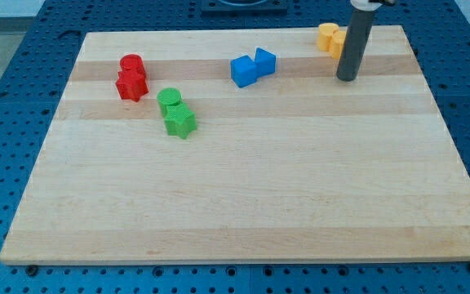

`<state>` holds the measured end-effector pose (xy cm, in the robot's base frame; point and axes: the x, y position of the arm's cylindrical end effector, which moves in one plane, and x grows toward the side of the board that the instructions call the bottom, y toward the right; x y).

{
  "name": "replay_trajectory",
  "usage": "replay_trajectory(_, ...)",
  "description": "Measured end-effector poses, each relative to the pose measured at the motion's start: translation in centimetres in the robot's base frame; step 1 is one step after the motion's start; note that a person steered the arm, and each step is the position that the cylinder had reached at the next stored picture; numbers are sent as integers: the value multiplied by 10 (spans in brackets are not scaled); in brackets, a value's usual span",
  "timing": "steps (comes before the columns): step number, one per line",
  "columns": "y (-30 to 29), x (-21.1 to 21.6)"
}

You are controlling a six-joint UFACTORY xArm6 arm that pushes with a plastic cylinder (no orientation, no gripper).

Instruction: Move your arm towards center

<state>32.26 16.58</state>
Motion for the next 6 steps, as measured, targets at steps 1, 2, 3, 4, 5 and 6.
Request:
replay_trajectory(1, 0, 1)
replay_trajectory(2, 0, 1)
replay_trajectory(3, -1, 1)
replay_trajectory(4, -14, 15)
replay_trajectory(5, -32, 55)
replay_trajectory(6, -55, 94)
